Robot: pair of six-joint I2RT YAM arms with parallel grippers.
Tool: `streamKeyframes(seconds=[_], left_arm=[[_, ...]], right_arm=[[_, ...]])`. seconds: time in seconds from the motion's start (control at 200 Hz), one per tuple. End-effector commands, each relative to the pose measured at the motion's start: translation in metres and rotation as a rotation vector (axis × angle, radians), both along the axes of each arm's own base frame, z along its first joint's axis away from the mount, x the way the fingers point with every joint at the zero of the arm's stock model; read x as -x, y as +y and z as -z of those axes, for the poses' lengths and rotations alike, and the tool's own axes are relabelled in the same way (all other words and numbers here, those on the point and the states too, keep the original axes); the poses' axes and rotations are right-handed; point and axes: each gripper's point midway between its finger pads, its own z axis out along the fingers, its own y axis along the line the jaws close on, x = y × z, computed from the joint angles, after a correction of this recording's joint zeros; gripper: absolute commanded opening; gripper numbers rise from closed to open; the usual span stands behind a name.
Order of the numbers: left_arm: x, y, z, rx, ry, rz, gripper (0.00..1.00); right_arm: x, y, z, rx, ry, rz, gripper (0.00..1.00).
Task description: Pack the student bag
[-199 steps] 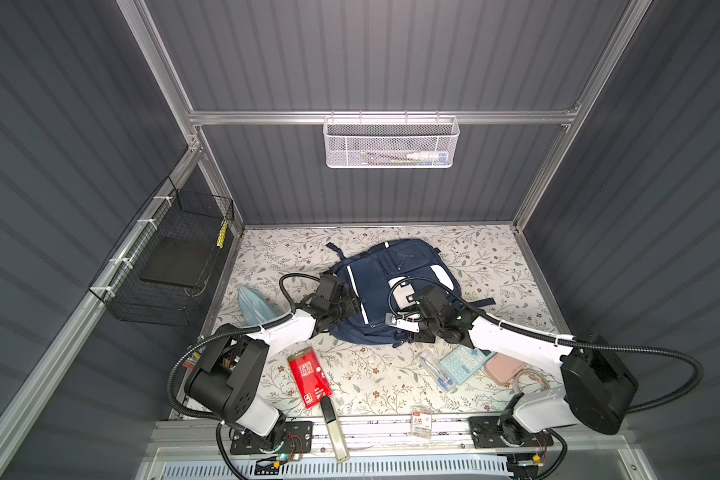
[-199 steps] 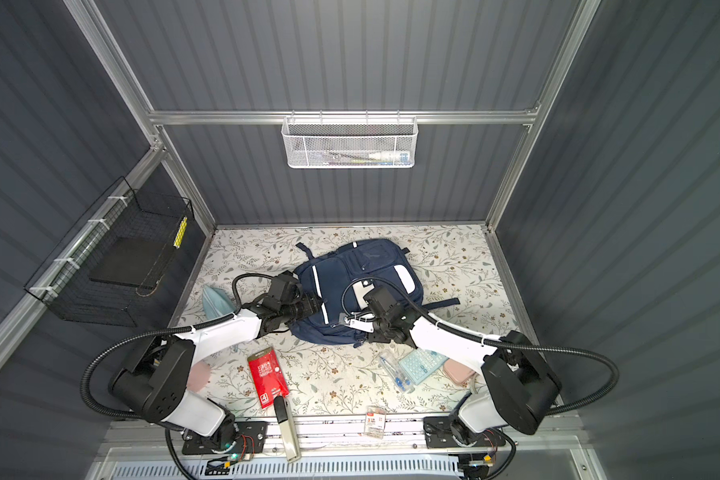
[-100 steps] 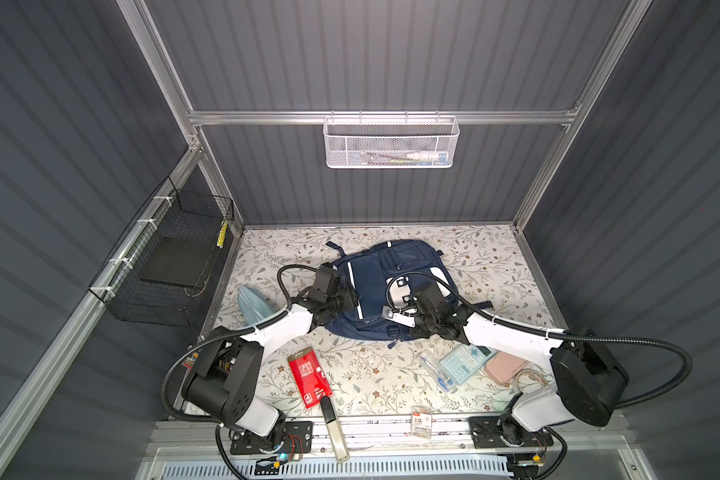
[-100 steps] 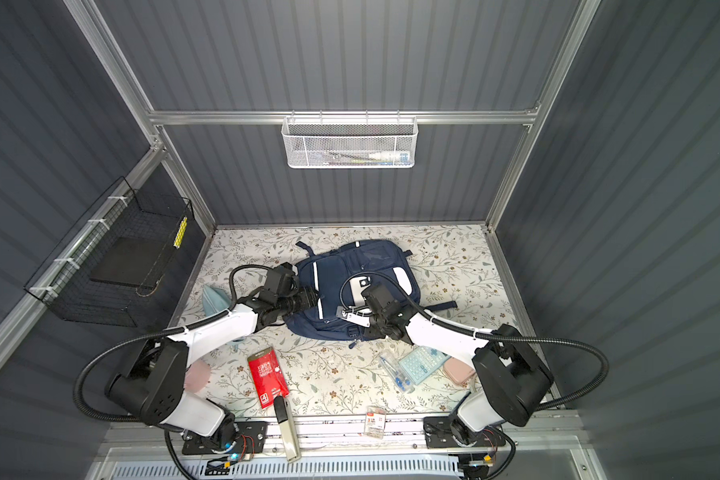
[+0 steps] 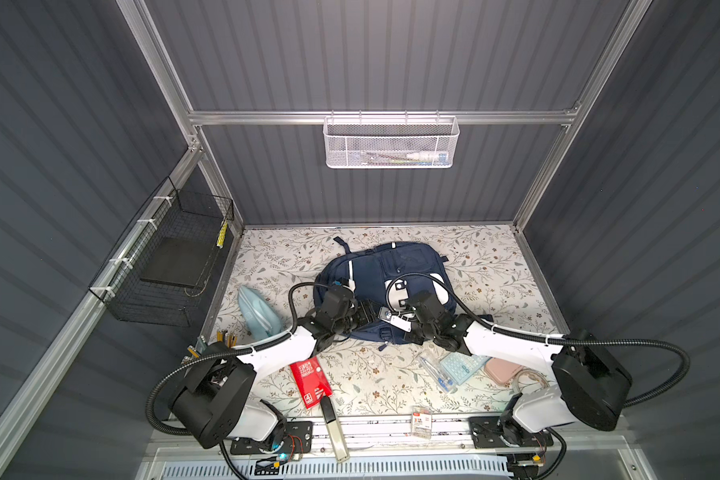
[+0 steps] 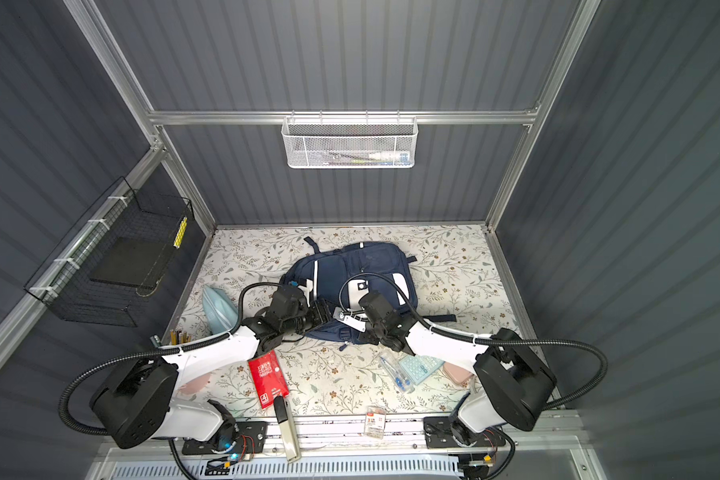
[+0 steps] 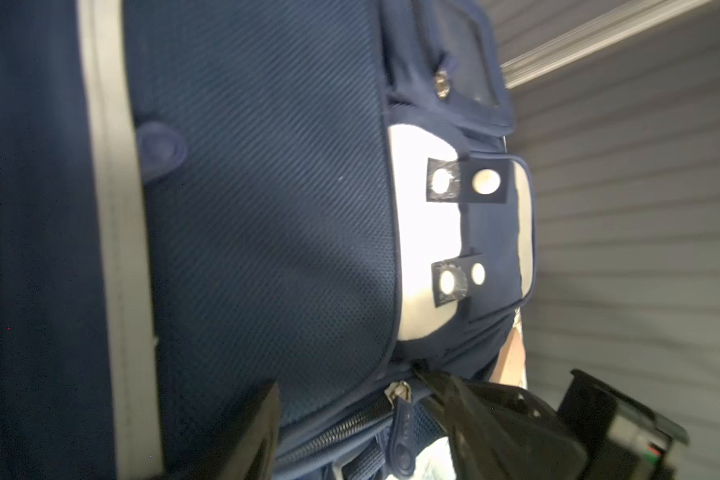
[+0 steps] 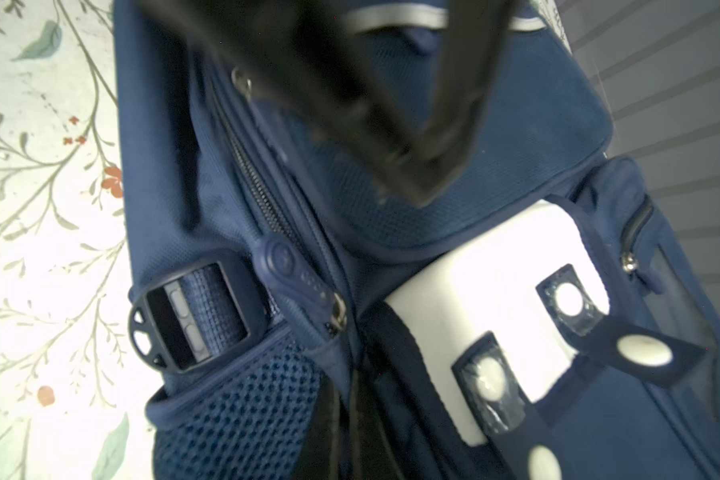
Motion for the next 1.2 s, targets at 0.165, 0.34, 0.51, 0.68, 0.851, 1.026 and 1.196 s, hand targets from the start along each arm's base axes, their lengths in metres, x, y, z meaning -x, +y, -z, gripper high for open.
streamKeyframes(seconds=[0.165,0.34,0.51,0.68,0.851,1.026,1.196], left_arm=[[0.006,-0.003,-0.014,0.136,0.037,-0.092,0.52],[0.014,-0.018,-0.008,0.232,0.123,-0.068,0.53],[0.021,-0.023,0.01,0.251,0.187,-0.078,0.53],[0.018,-0.026,0.022,0.218,0.183,-0.07,0.26],[0.017,-0.028,0.034,0.184,0.197,-0.049,0.0],[0.017,-0.011,0.04,0.119,0.187,-0.059,0.0],[0.012,0.011,0.029,0.066,0.153,-0.068,0.0]], right_arm=[[0.009,0.02,-0.016,-0.187,-0.008,-0.001,0.0],[0.007,0.025,-0.014,-0.207,0.002,0.003,0.0],[0.006,0.026,-0.014,-0.231,-0.003,0.015,0.0],[0.009,0.027,-0.013,-0.237,0.001,0.011,0.0],[0.01,0.023,-0.008,-0.228,0.004,0.025,0.0],[0.01,0.01,-0.001,-0.215,-0.007,0.074,0.0],[0.01,0.003,0.005,-0.228,0.009,0.116,0.0]])
